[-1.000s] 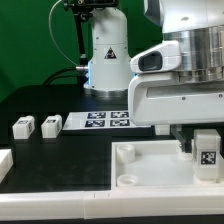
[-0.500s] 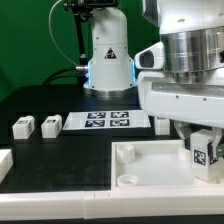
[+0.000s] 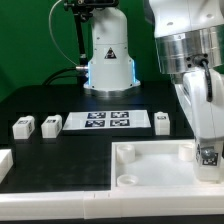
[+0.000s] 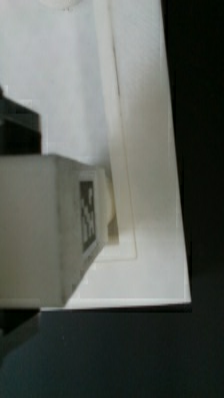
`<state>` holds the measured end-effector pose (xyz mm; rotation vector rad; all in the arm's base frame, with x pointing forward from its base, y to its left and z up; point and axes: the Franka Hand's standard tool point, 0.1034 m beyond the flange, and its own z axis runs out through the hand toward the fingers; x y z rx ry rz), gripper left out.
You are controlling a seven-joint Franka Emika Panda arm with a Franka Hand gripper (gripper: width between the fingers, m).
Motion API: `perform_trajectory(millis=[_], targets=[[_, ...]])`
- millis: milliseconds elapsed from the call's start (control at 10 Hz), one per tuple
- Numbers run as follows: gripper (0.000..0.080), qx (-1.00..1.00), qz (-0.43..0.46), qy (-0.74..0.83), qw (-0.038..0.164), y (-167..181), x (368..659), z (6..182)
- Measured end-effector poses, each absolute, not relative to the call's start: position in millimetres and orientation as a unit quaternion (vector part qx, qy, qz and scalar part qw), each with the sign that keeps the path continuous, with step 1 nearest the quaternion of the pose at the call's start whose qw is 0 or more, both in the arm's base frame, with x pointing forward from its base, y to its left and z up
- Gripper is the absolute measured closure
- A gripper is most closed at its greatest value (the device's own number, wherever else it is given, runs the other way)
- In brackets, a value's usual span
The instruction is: Assemble one leg
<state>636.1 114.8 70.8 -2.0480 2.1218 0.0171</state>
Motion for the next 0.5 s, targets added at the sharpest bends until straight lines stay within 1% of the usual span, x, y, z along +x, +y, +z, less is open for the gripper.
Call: perform_trajectory(millis=[100, 200, 300, 400, 500], targets=[[0.0269, -0.758, -0.004, 0.647, 0.089, 118.2, 635.9, 71.9], [0.0269, -0.821, -0.010, 0.565, 0.082, 121.2, 636.7, 74.1], [0.0187, -0.836, -0.014, 0.543, 0.083, 119.5, 637.4, 73.6], [0.0187, -0.860, -0.018, 0.503, 0.081, 119.0, 637.3, 73.3], [0.0156, -0.890, -0.023, 0.448, 0.080, 118.5, 637.4, 73.2]])
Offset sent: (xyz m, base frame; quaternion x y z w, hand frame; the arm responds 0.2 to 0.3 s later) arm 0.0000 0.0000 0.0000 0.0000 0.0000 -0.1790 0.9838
